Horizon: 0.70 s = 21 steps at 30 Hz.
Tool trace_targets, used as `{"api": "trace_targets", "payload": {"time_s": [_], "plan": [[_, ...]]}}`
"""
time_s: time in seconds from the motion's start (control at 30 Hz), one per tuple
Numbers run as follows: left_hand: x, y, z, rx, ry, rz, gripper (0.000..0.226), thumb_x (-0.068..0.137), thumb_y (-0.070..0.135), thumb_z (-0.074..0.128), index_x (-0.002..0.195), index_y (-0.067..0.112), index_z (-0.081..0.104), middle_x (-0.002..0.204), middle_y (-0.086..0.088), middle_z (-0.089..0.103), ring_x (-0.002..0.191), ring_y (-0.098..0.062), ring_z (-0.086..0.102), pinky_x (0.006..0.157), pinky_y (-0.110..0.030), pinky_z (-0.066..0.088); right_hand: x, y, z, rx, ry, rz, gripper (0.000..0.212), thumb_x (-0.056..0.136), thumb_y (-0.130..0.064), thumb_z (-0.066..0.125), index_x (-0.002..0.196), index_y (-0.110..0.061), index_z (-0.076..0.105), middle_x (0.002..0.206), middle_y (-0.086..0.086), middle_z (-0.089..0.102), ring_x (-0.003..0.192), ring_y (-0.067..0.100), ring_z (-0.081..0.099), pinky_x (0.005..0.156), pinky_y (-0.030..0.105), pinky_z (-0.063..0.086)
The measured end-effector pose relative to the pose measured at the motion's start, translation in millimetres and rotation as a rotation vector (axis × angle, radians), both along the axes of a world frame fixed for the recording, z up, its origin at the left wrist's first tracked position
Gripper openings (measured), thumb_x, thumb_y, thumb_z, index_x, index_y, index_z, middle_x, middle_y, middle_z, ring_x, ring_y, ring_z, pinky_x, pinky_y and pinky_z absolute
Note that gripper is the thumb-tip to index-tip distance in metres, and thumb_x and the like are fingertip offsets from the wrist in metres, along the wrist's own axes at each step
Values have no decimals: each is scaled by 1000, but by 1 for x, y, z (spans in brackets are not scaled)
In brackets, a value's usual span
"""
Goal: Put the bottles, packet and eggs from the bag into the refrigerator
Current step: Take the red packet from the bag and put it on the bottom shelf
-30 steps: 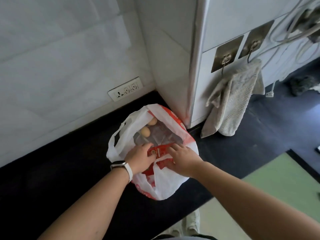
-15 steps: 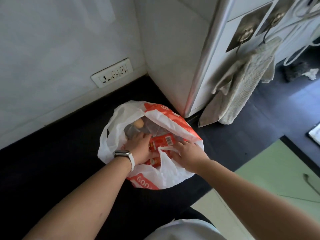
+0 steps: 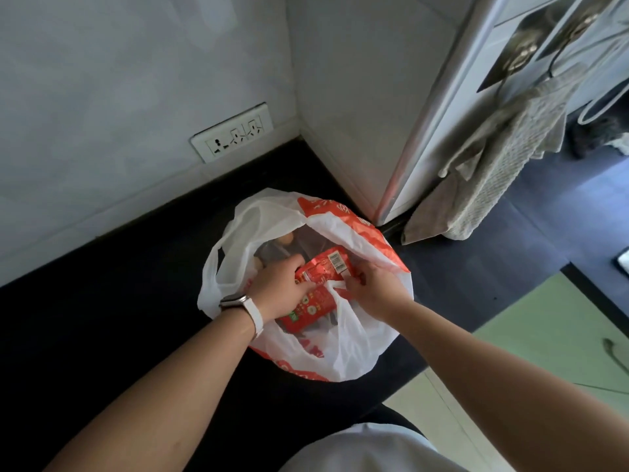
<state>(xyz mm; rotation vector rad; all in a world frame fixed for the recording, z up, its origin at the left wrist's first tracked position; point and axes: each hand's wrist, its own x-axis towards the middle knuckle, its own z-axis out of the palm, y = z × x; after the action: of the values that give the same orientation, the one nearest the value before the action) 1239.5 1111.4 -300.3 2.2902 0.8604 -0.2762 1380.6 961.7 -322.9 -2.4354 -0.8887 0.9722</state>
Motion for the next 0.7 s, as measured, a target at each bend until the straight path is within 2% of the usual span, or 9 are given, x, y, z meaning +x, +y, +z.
{"api": "trace_targets", "payload": {"time_s": [0.1,0.2,0.33,0.4,0.5,0.57,0.7], "plan": [[-7,-3,15,5,-58,-13,21,94,42,61,95,24,52,87,9,67,77,-10,65,63,-27,52,-1,-2,6,59,41,-13,38,100,-43,47,134,-28,55,122,-10,63,102,12,62,89,26,52],[-18,-5,28,69,-110,-50,23,95,44,59,101,24,50,93,6,69,81,-15,68,69,-35,58,-3,-4,17,157,42,-7,31,99,-39,51,124,-24,61,105,-12,63,90,9,61,77,19,50],[-31,-10,45,161,-243,-27,25,95,42,59,107,21,53,96,3,71,84,-16,68,69,-36,59,-7,-5,43,304,20,-29,5,96,-31,60,94,-28,63,79,-20,60,67,-2,58,59,9,43],[-36,-13,56,179,-313,10,27,95,41,59,111,20,53,98,3,70,85,-14,68,68,-31,59,-10,-5,58,396,27,-57,13,93,-28,65,83,-32,58,74,-21,59,66,-7,59,57,8,41],[-44,-21,77,149,-416,98,26,94,40,61,113,23,52,99,9,68,88,-7,67,67,-22,57,-14,-4,81,503,124,-142,14,90,-30,69,79,-33,61,77,-13,67,70,2,65,62,18,51],[-49,-28,91,99,-488,191,20,93,37,64,105,27,52,99,11,68,90,-5,67,70,-27,59,-17,-4,98,601,219,-211,11,89,-25,71,81,-27,64,78,-6,70,69,8,68,64,30,57],[-52,-48,115,-72,-622,376,15,92,34,65,103,28,56,102,12,68,93,-1,68,75,-26,60,-23,-4,133,742,371,-285,8,89,-17,71,92,-19,64,90,5,73,83,20,73,74,40,61]]}}
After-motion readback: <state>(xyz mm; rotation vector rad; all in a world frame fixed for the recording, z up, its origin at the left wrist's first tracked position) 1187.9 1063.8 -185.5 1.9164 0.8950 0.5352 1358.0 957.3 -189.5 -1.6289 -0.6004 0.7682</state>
